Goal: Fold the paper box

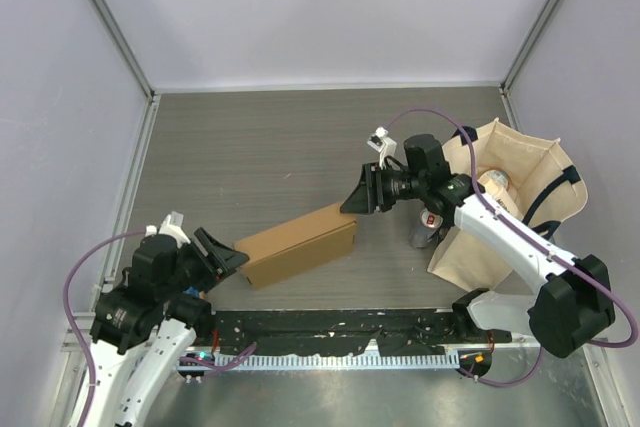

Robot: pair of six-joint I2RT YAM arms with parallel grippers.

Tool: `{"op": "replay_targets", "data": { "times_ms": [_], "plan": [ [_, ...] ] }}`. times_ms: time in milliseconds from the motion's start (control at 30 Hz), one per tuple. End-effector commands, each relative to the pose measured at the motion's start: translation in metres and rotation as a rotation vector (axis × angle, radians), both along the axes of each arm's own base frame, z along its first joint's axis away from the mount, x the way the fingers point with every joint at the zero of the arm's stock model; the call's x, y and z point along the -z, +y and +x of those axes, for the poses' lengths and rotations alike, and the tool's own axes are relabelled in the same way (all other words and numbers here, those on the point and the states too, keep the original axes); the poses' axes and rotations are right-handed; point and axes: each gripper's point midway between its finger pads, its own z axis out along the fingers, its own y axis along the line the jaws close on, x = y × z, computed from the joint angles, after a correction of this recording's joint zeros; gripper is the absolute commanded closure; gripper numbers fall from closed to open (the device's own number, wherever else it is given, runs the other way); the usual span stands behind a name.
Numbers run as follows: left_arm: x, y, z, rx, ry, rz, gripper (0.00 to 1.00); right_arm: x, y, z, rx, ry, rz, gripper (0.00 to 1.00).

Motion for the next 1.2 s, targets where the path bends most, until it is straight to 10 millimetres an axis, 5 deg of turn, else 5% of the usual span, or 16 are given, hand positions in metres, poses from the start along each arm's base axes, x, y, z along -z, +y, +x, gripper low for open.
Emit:
{"op": "replay_targets", "data": {
  "times_ms": [0,167,500,667,867,967,1133,1167],
  "plan": [
    [0.000,-0.002,0.005,-0.013,-0.028,-0.025,0.47,-0.003,0.005,-0.001,-0.022,0.003,0.047,0.52],
    [0.006,-0.002,0.004,-0.021,-0.022,-0.040,0.59,0.008,0.006,-0.004,-0.030,0.032,0.052,0.61],
    [0.029,-0.002,-0.002,-0.027,0.013,-0.050,1.00,0.054,-0.001,-0.014,0.011,0.116,0.022,0.83],
    [0.020,-0.011,0.010,-0.024,-0.028,-0.104,1.00,0.036,0.003,-0.003,0.048,0.064,0.064,0.85],
    [-0.020,-0.031,0.072,-0.028,-0.146,-0.141,1.00,-0.012,0.018,0.043,0.110,-0.038,0.139,0.85],
    [-0.047,-0.043,0.114,0.005,-0.221,-0.087,1.00,-0.025,0.022,0.077,0.140,-0.065,0.172,0.85],
    [-0.065,-0.055,0.180,0.025,-0.270,0.027,1.00,-0.042,0.035,0.128,0.153,-0.139,0.164,0.85],
    [-0.083,-0.054,0.196,0.010,-0.307,0.047,1.00,-0.041,0.035,0.138,0.169,-0.153,0.149,0.85]
  ]
}}
